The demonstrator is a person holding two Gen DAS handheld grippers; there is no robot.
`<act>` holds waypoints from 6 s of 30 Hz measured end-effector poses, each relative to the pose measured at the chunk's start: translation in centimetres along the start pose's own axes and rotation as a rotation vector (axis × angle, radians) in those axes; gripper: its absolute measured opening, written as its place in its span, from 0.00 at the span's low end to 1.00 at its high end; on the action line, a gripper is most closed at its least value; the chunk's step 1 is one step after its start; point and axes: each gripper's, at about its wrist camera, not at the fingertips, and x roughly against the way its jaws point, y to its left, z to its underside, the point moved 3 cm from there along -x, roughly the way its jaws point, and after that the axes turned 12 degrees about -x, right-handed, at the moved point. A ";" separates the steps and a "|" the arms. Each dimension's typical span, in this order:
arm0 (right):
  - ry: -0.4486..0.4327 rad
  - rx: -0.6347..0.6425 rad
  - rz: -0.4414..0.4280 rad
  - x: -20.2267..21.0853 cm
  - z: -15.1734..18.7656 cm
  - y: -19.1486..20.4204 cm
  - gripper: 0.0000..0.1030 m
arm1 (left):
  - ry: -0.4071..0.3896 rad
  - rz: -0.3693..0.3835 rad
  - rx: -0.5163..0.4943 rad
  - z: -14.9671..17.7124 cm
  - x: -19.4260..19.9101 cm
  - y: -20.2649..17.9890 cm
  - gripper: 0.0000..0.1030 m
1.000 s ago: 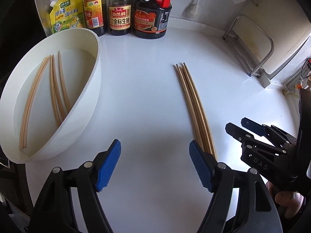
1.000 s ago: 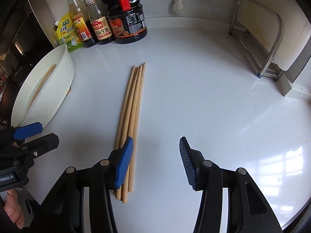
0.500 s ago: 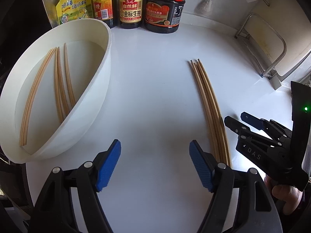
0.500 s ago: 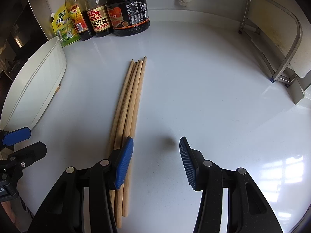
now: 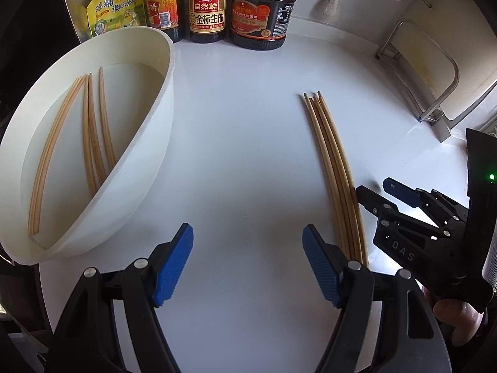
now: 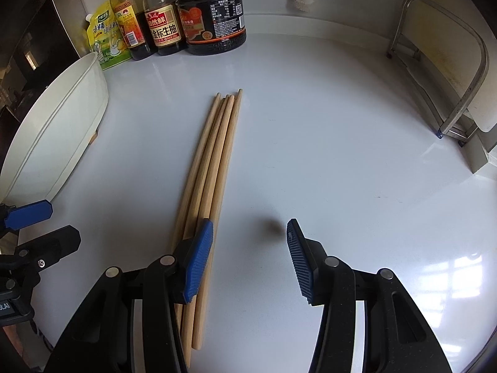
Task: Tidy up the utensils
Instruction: 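Close the left gripper on a chopstick while the right gripper grasps another, then carry both chopsticks into the white basin and open both grippers, then withdraw both open grippers from the basin toward the remaining chopsticks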
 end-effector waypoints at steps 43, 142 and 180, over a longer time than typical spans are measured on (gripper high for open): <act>-0.022 -0.018 0.024 0.2 -0.6 -5.1 0.46 | 0.010 0.026 -0.009 -3.5 -5.5 -4.7 0.71; 0.083 0.200 -0.187 -1.6 -7.5 28.8 0.06 | -0.002 -0.110 0.150 -3.2 1.9 25.6 0.31; -0.041 0.112 -0.164 6.5 -2.9 23.5 0.26 | -0.146 -0.120 0.098 -0.2 8.9 21.4 0.50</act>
